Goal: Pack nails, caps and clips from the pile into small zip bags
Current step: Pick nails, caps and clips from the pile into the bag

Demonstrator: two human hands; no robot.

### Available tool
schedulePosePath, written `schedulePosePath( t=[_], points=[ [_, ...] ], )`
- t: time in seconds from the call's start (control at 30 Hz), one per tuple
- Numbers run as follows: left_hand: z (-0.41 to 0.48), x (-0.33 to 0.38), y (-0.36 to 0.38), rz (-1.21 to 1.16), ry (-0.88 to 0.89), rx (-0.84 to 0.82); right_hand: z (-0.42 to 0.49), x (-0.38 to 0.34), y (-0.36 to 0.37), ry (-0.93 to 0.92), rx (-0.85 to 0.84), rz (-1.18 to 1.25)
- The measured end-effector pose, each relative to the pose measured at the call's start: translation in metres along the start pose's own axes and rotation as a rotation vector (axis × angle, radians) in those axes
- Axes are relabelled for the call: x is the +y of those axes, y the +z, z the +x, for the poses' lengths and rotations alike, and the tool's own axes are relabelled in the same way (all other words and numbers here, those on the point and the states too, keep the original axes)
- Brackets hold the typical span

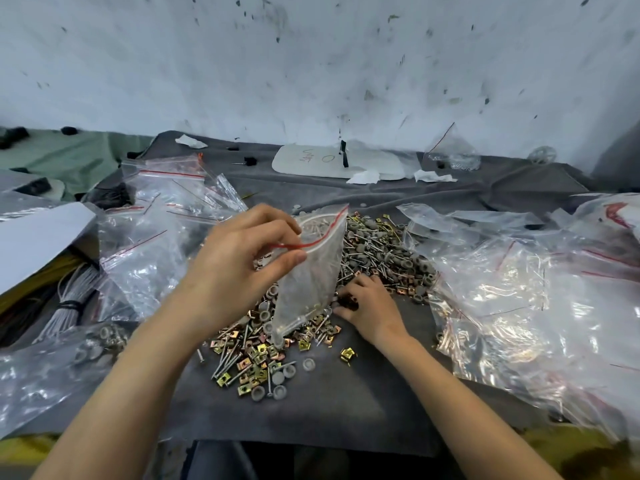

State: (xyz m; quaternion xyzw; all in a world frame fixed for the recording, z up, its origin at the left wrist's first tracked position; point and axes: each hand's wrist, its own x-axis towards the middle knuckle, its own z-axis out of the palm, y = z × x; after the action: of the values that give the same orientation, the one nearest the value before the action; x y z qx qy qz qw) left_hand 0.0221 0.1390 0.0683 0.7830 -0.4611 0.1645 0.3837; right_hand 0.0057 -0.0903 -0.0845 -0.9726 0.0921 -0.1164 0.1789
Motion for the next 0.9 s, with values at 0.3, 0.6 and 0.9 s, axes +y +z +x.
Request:
schedulePosePath(
  t=[0.3,0.6,0.9],
  points=[
    [-0.005,-0.018,0.011,-0.044,-0.03,0.013,-0.003,-0.011,0.014,-0.087,0.208,-0.052],
    [-0.012,-0.021,0.012,-0.023,0.043,-0.002,-0.008,-0.029,-0.049,0.117,0.388,0.588],
    [-0.009,-0.014,0.019,0.058,0.185,-0.041,-0.027,-0.093,-0.155,-0.399,0.186,0.337]
  ],
)
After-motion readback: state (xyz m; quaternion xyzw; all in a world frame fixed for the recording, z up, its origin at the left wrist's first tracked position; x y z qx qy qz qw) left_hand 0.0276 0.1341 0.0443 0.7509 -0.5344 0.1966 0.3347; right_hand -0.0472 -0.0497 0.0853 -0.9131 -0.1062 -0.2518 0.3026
